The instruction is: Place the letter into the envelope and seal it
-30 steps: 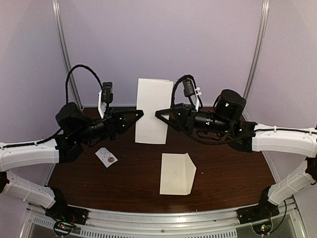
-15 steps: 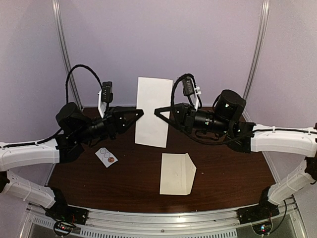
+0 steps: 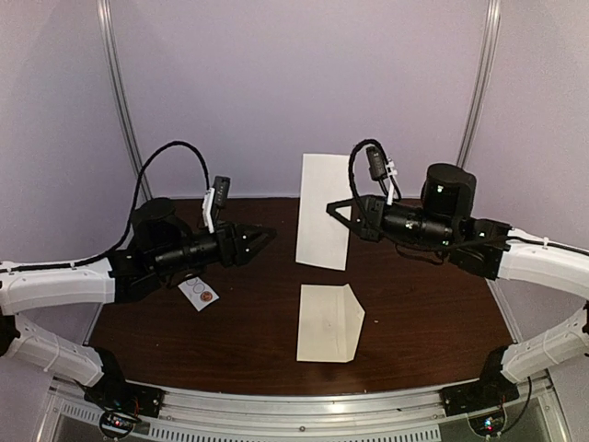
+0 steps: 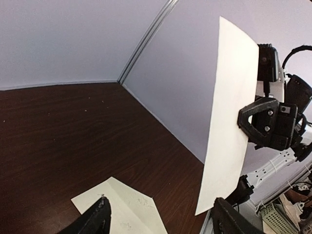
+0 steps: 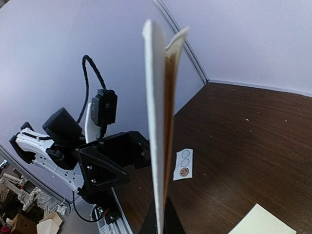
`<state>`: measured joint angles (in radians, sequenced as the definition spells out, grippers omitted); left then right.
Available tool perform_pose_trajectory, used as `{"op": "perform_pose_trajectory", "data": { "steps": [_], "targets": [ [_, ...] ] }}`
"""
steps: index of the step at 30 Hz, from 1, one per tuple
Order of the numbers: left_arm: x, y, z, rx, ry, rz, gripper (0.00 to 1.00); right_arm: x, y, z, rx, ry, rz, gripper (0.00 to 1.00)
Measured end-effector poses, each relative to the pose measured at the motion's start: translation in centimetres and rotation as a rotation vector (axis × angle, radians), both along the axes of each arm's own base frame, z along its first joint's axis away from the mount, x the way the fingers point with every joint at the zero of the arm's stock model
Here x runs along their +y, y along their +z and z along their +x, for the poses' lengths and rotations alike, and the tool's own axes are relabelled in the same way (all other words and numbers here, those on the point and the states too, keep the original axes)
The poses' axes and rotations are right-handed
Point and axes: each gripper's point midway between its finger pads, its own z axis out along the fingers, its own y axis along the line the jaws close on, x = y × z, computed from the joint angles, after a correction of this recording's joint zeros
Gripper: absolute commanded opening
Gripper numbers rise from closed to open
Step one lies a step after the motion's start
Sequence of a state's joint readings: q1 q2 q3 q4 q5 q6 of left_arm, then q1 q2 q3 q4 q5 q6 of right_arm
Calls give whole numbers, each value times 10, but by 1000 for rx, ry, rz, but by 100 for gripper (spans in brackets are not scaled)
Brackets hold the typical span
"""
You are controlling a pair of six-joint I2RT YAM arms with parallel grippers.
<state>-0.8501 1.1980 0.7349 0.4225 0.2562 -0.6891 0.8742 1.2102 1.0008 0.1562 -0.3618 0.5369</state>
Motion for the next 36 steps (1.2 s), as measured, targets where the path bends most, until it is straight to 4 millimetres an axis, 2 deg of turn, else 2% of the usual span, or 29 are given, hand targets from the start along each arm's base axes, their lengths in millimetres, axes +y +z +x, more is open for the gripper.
{"op": "perform_pose_trajectory", "data": {
  "steps": [2,6,10,16,21,32,36],
  "targets": [
    [0,-21,5,63,26,37,69,-13,-22,9,66,-50,-53,0],
    [-7,-77,8,216,53,115,65,-42,-85,16,247,-137,-174,0],
    [-23,-124,-4,335,32,194,60,-68,-136,8,408,-194,-244,0],
    [-37,-176,-16,478,13,269,57,-87,-191,-8,594,-241,-281,0],
    [-44,-198,-15,545,14,297,52,-94,-216,-7,686,-276,-296,0],
    [-49,-232,-19,621,4,349,49,-88,-252,-5,798,-274,-337,0],
    [-52,-238,-22,643,-17,346,47,-90,-261,-3,823,-282,-352,0]
  ]
}}
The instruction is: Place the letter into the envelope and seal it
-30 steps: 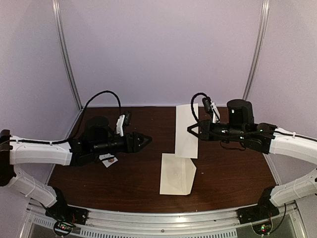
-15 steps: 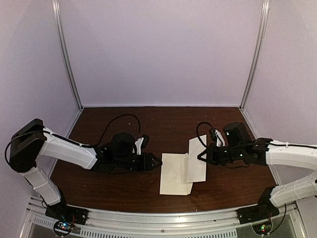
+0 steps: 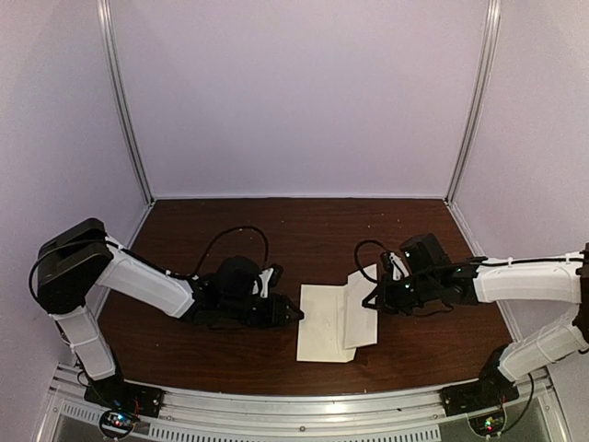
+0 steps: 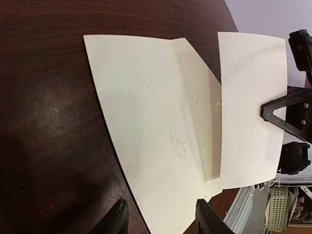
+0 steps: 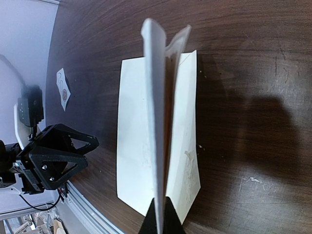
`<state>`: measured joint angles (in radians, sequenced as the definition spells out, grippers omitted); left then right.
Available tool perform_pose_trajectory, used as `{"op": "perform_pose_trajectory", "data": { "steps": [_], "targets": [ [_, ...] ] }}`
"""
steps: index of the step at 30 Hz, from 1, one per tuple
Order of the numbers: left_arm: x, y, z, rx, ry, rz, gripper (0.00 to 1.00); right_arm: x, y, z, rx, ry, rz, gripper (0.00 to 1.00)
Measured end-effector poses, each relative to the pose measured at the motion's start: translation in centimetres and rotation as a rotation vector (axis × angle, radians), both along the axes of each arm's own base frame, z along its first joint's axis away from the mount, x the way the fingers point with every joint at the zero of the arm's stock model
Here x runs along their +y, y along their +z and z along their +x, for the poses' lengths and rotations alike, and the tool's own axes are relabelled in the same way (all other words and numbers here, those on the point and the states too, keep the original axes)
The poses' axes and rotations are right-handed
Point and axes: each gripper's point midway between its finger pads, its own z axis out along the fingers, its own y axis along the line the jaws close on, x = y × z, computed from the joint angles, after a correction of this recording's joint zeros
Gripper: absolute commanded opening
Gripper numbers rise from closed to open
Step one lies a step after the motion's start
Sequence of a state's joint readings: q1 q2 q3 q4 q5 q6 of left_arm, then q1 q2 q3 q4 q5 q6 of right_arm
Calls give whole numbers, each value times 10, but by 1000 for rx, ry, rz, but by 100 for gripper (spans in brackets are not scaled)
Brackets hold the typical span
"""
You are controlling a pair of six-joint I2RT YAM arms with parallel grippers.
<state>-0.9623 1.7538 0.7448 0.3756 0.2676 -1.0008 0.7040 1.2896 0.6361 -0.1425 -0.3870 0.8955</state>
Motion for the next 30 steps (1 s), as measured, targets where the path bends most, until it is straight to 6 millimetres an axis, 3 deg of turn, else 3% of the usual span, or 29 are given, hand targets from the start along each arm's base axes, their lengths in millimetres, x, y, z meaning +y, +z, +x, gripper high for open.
{"op": "perform_pose_trajectory", "data": {
  "steps": [17,30],
  "targets": [
    [-9,-25,-8,58,-36,11,44,-8,-32,1,79,-16,-69,0],
    [-16,-26,-10,62,-53,-1,43,-10,-53,-4,125,4,-113,0]
  ]
}}
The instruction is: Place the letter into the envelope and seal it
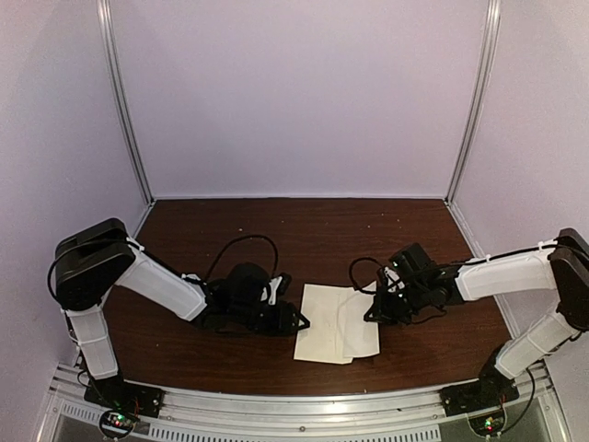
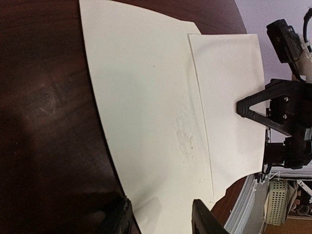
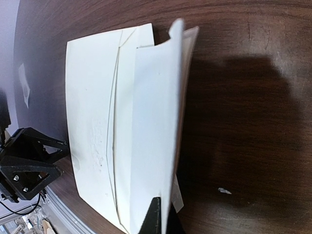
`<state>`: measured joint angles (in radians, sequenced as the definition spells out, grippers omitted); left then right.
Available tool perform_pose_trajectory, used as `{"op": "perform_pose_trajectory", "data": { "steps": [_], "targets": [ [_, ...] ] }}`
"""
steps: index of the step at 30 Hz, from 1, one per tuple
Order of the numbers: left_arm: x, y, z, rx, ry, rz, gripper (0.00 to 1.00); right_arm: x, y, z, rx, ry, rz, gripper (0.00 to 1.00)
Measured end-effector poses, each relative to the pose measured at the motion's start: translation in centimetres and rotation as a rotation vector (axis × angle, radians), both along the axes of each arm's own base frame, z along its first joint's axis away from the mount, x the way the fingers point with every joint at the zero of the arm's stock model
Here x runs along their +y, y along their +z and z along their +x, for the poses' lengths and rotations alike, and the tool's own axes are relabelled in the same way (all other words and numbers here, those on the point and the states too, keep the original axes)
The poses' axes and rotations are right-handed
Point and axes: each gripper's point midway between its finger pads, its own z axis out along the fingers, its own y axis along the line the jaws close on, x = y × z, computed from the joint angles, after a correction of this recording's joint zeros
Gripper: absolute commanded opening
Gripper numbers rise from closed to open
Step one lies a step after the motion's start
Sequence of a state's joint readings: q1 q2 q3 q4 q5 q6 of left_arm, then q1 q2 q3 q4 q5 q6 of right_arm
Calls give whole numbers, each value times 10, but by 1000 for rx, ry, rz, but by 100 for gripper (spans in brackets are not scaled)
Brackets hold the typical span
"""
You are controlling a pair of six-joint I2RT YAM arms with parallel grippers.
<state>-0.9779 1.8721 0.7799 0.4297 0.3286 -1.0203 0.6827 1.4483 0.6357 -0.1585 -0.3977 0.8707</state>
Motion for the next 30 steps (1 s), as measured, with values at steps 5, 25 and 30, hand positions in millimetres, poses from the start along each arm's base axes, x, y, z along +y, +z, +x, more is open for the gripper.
{"op": "perform_pose_trajectory", "data": {
  "steps": [5,25,30],
  "targets": [
    [-1,0,-2,3,-7,-3,43,0,-5,-2,18,5,-5,0],
    [-7,0,-5,7,-25,-9,42,2,-16,-3,46,14,-10,0],
    [-7,0,-6,7,-25,-8,42,4,-19,-3,50,16,-9,0]
  ]
}}
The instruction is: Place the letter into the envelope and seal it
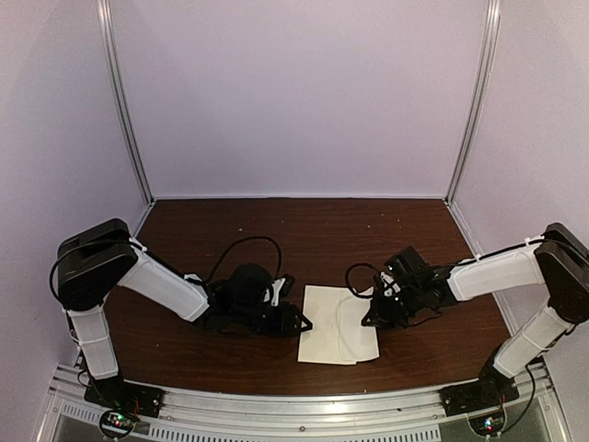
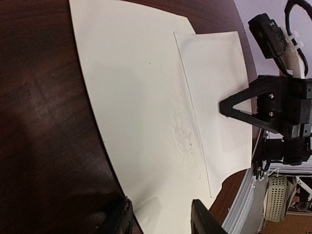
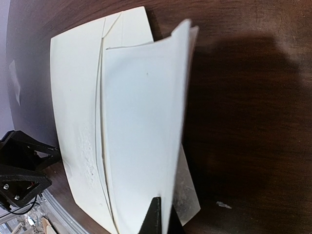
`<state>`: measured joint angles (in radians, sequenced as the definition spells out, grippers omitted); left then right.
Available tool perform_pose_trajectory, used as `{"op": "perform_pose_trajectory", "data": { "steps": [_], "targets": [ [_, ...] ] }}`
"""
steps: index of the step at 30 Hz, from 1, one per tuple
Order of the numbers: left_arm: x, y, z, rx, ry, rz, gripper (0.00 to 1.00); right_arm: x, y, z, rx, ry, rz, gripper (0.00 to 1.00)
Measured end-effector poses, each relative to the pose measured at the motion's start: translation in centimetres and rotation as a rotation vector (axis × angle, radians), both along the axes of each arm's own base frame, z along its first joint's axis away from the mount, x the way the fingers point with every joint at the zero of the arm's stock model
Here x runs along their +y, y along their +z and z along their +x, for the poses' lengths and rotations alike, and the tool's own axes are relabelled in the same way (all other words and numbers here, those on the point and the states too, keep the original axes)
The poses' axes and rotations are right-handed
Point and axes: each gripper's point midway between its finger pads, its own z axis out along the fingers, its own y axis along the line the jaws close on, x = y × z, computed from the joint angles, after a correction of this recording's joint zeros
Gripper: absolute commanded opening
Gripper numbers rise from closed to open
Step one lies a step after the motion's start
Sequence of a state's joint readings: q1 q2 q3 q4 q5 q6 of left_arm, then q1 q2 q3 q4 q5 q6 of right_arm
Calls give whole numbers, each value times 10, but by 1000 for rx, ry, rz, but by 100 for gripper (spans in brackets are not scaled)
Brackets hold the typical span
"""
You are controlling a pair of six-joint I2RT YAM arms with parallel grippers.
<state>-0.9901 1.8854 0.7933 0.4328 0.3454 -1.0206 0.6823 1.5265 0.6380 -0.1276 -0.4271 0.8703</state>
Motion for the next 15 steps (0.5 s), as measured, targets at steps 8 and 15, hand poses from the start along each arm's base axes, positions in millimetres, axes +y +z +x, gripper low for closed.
{"op": "perform_pose_trajectory", "data": {
  "steps": [8,15],
  "targets": [
    [-2,0,0,3,-6,-3,42,4,3,4,-10,3,13,0],
    [-2,0,0,5,-8,-4,42,5,-1,5,0,3,6,0]
  ]
}}
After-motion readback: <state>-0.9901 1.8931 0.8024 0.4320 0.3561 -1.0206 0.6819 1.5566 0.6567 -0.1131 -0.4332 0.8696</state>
